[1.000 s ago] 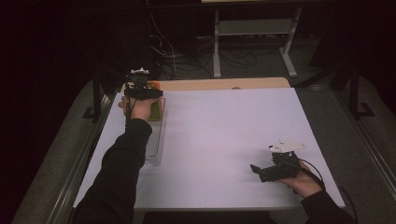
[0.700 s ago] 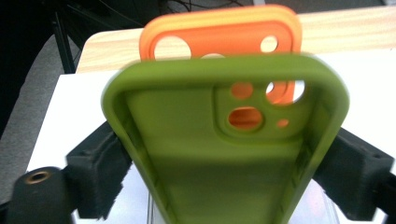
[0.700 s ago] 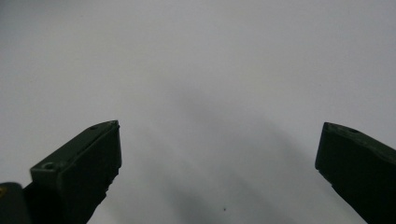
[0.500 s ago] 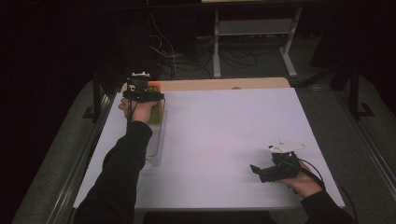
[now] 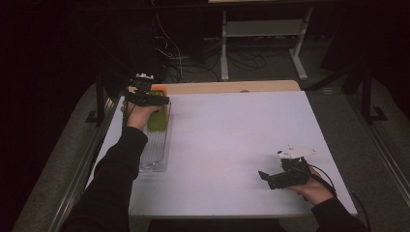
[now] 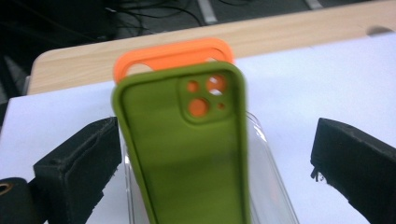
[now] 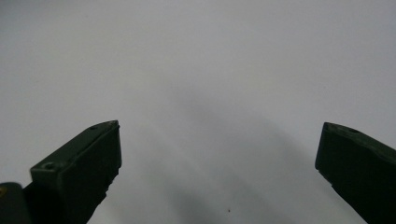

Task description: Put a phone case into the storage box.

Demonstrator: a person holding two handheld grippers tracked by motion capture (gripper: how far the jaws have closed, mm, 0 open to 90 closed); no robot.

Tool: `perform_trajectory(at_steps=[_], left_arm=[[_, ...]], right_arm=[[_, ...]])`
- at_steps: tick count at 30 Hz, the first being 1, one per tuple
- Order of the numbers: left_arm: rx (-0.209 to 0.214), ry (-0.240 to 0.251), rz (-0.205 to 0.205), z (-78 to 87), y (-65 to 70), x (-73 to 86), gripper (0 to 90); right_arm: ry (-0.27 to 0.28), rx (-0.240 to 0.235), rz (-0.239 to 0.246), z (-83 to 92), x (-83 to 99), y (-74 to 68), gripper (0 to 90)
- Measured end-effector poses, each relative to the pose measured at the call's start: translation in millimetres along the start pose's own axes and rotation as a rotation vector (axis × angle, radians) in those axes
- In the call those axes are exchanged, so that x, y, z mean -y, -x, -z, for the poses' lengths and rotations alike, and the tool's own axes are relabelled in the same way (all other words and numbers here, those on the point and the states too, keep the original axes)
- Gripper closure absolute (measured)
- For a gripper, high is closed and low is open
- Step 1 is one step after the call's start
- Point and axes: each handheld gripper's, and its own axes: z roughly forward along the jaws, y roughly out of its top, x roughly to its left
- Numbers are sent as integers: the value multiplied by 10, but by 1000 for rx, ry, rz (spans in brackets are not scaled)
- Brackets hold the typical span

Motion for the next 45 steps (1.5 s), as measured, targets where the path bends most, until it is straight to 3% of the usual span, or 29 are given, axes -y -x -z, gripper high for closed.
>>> perform_trajectory(at_steps=[4, 13, 17, 19, 26, 29, 37, 45], left_arm=[[93, 17, -49, 144, 22, 40, 12], [251, 76, -142, 446, 107, 155, 0], [326, 89, -179, 585, 189, 246, 0], [369, 96, -212, 664, 226, 302, 0], [474, 124, -277, 860, 364, 571, 0], [506, 122, -304, 903, 409, 706, 0], [535, 124, -369, 944, 461, 1063, 0], [556, 140, -357, 952, 422, 1320, 0]], right_arm=[[-6, -8, -5, 2, -6, -15, 0], [4, -14, 2, 6, -11, -15, 0], [19, -20, -7, 29, -20, -7, 0], [29, -20, 10, 31, -23, 5, 0], [40, -21, 7, 56, -37, 8, 0], [40, -23, 5, 59, -39, 6, 0], [42, -30, 13, 70, -48, -6, 0], [50, -35, 19, 95, -64, -16, 0]])
